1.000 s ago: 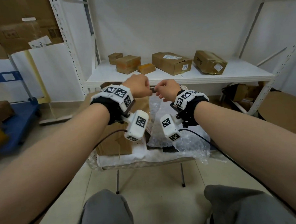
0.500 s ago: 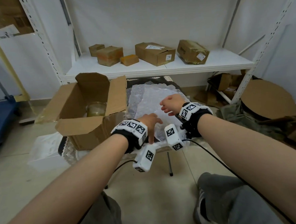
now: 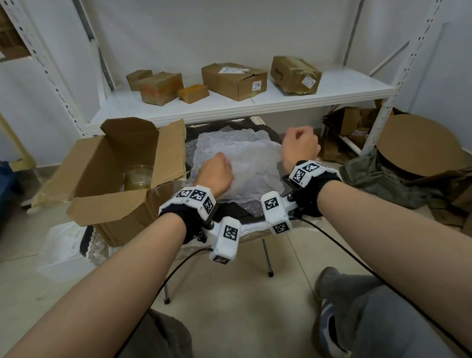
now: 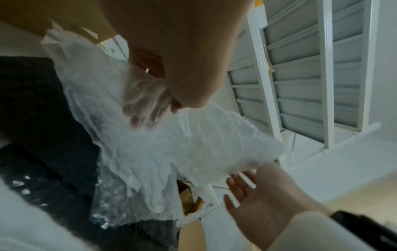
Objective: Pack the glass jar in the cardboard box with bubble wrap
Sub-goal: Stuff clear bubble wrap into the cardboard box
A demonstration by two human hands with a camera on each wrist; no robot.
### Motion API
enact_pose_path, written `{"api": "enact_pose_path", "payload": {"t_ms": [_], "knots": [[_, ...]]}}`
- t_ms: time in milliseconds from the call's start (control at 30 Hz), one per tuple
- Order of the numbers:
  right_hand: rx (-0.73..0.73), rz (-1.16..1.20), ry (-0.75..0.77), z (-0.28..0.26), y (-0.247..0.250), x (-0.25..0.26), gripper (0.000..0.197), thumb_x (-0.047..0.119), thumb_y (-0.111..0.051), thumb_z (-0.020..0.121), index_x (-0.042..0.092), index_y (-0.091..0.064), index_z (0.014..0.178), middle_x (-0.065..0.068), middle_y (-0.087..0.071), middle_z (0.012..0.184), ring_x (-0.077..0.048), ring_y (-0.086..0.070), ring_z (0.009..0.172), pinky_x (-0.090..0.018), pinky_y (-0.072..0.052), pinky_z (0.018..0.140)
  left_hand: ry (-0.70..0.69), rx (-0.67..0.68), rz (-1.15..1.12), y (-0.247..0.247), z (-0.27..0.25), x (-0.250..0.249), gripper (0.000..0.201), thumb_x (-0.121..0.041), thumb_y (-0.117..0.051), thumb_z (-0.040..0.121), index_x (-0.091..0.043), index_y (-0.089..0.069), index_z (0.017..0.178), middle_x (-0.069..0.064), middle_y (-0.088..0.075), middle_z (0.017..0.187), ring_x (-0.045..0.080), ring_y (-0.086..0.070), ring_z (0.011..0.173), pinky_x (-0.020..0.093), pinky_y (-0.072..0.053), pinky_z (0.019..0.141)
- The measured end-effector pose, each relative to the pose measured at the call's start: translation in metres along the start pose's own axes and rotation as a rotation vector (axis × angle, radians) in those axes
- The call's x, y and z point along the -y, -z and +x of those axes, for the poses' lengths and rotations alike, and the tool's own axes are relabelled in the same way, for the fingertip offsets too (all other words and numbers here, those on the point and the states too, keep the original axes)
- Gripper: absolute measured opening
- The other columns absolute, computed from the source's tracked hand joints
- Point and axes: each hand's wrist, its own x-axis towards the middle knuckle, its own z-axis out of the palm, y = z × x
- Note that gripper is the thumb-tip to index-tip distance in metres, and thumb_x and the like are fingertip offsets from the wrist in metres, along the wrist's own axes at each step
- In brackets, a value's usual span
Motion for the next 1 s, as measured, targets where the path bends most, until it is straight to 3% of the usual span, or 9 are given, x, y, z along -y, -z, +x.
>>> {"api": "enact_pose_path", "payload": {"t_ms": [133, 233, 333, 400, 500, 633, 733, 867, 1000], "knots": [[0.121, 0.224, -0.2, -0.004, -0.002, 0.0, 0.042, 0.042, -0.045, 0.095, 0.011, -0.049, 0.124, -0.009, -0.046, 0.131, -0.028, -0.049, 0.114, -0.04, -0.037, 0.097, -0.028, 0.001, -0.277, 0.005, -0.006, -0.016, 0.024, -0.024, -0.027, 0.102, -0.019, -0.045, 0.087, 0.006, -0.072, 0.092, 0.024, -0.071, 0.071, 0.037, -0.053, 0.07], [0.548, 0.414, -0.374, -0.013, -0.004, -0.006, 0.058, 0.06, -0.044, 0.09, 0.016, -0.047, 0.128, -0.012, -0.057, 0.125, -0.032, -0.06, 0.107, -0.051, -0.056, 0.085, -0.055, 0.113, -0.439, 0.009, -0.012, -0.029, 0.023, -0.029, -0.033, 0.101, -0.023, -0.048, 0.085, 0.009, -0.067, 0.101, 0.028, -0.066, 0.087, 0.045, -0.052, 0.083], [0.785, 0.512, -0.378, -0.02, -0.004, -0.009, 0.064, 0.064, -0.037, 0.095, 0.014, -0.057, 0.127, -0.017, -0.065, 0.119, -0.031, -0.065, 0.102, -0.044, -0.056, 0.087, 0.009, 0.307, -0.606, 0.015, -0.023, -0.039, 0.032, -0.043, -0.037, 0.102, -0.023, -0.059, 0.113, -0.001, -0.066, 0.116, 0.019, -0.063, 0.104, 0.041, -0.049, 0.09], [0.819, 0.474, -0.298, -0.023, -0.002, -0.009, 0.063, 0.066, -0.037, 0.095, 0.016, -0.065, 0.121, -0.013, -0.068, 0.115, -0.027, -0.065, 0.098, -0.038, -0.054, 0.082, -0.01, 0.334, -0.59, 0.017, -0.026, -0.041, 0.036, -0.045, -0.042, 0.101, -0.023, -0.058, 0.123, -0.002, -0.065, 0.122, 0.017, -0.062, 0.11, 0.041, -0.051, 0.091], [0.855, 0.443, -0.233, -0.025, -0.002, -0.01, 0.054, 0.06, -0.048, 0.094, 0.018, -0.064, 0.124, -0.013, -0.07, 0.118, -0.029, -0.066, 0.108, -0.038, -0.053, 0.09, -0.049, 0.207, -0.58, 0.019, -0.023, -0.037, 0.03, -0.029, -0.043, 0.103, -0.014, -0.055, 0.126, 0.005, -0.064, 0.119, 0.024, -0.063, 0.109, 0.041, -0.055, 0.09], [0.865, 0.442, -0.159, -0.029, -0.001, -0.013, 0.034, 0.045, -0.062, 0.093, 0.02, -0.068, 0.115, -0.009, -0.073, 0.117, -0.023, -0.068, 0.111, -0.037, -0.051, 0.1, -0.036, 0.223, -0.701, 0.024, -0.023, -0.037, 0.029, -0.021, -0.036, 0.106, -0.017, -0.052, 0.13, 0.005, -0.065, 0.122, 0.021, -0.064, 0.108, 0.036, -0.054, 0.09], [0.839, 0.494, -0.137, -0.031, 0.0, -0.016, 0.029, 0.033, -0.068, 0.092, 0.014, -0.071, 0.114, -0.007, -0.074, 0.115, -0.018, -0.069, 0.107, -0.033, -0.053, 0.095, -0.02, 0.252, -0.761, 0.026, -0.026, -0.04, 0.031, -0.021, -0.032, 0.107, -0.019, -0.049, 0.133, -0.001, -0.064, 0.116, 0.012, -0.064, 0.099, 0.027, -0.055, 0.078], [0.817, 0.595, -0.195, -0.031, -0.001, -0.018, 0.022, 0.014, -0.067, 0.093, 0.003, -0.069, 0.112, -0.014, -0.074, 0.109, -0.024, -0.072, 0.097, -0.037, -0.058, 0.088, 0.035, 0.24, -0.767, 0.025, -0.029, -0.04, 0.024, -0.022, -0.03, 0.107, -0.023, -0.05, 0.12, 0.001, -0.065, 0.109, 0.015, -0.064, 0.095, 0.03, -0.056, 0.073], [0.782, 0.624, -0.245, -0.033, -0.006, -0.015, 0.019, 0.006, -0.062, 0.095, -0.004, -0.066, 0.11, -0.023, -0.072, 0.106, -0.033, -0.072, 0.094, -0.044, -0.06, 0.085, 0.07, 0.266, -0.721, 0.026, -0.035, -0.035, 0.018, -0.029, -0.055, 0.098, -0.022, -0.053, 0.114, 0.001, -0.068, 0.107, 0.016, -0.067, 0.094, 0.026, -0.057, 0.065]]}}
